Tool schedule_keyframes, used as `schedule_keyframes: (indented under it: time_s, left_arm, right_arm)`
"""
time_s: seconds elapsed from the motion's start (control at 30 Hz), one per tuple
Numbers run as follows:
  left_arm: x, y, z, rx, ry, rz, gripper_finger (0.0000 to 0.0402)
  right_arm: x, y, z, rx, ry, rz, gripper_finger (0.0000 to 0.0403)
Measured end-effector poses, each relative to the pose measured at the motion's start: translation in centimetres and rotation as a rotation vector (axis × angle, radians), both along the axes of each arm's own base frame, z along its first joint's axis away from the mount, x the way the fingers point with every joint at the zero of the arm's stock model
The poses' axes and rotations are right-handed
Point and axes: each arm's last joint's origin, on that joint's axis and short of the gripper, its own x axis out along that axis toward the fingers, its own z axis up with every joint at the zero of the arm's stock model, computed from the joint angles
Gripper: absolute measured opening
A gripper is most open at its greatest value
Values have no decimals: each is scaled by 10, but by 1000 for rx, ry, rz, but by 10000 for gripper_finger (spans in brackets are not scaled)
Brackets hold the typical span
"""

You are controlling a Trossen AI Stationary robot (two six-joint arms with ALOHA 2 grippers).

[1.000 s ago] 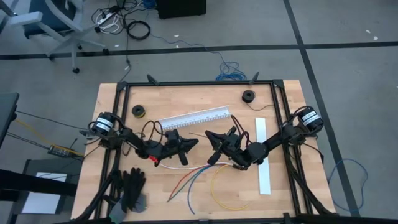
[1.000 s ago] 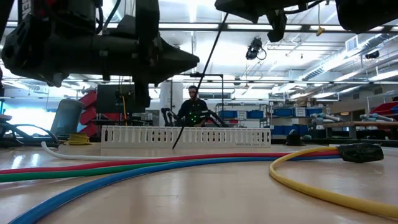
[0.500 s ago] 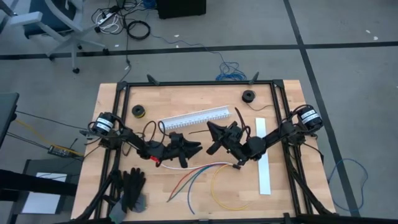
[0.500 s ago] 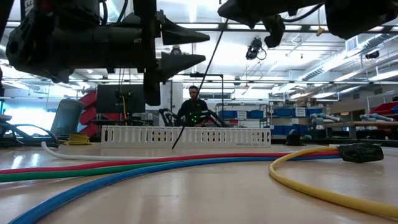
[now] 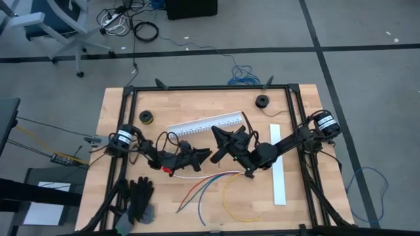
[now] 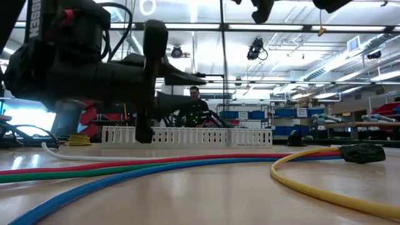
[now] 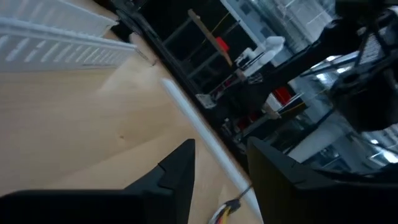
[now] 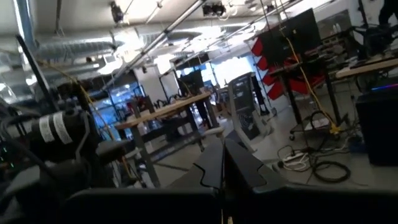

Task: Ziptie cables
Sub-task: Insert zip tie on the cable wire

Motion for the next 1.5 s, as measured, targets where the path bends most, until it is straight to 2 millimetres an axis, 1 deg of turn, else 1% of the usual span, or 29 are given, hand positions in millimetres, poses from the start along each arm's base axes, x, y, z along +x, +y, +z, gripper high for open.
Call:
schedule_keyframes:
  time_s: [0.17, 0.3, 0.4, 0.47, 0.57, 0.7, 0.8, 0.93, 1.03, 1.13, 1.23, 1.37, 1.5]
  left_arm:
    - [1, 0, 1, 4, -2, -2, 110]
    - [0, 0, 0, 7, 1, -5, 98]
    - [1, -1, 1, 8, 0, -24, 91]
    - [1, -1, 1, 1, -3, -33, 88]
    - [1, 1, 2, -45, -24, -29, 86]
    - [9, 8, 7, -89, -65, -15, 85]
    - [19, 10, 14, -106, -110, -56, 85]
    - [29, 9, 22, -105, -148, -110, 85]
    - [29, 11, 22, -105, -148, -106, 85]
    - [27, 13, 20, -108, -138, -57, 85]
    - [24, 13, 18, -110, -130, -18, 85]
    - [25, 12, 19, -62, -113, -46, 84]
    - [25, 11, 19, -23, -101, -78, 73]
  right_arm:
    - [5, -15, 4, 3, -18, -45, 0]
    - [5, -28, 11, -25, -96, -30, 0]
    - [5, -32, 15, -58, -149, 6, 0]
    - [5, -32, 14, -61, -135, 0, 0]
    - [8, -29, 8, 3, -99, -13, 0]
    - [13, -25, -1, 82, -90, 32, 0]
    - [15, -21, -7, 114, -56, 26, 0]
    - [14, -16, -9, 126, -40, 20, 0]
    - [11, -9, -9, 123, -24, 12, 0]
    - [6, -1, -9, 127, 13, -51, 0]
    - [4, 3, -8, 121, 20, -59, 0]
    - [2, 7, -8, 126, 29, -66, 0]
    - [0, 14, -12, 133, 74, -100, 0]
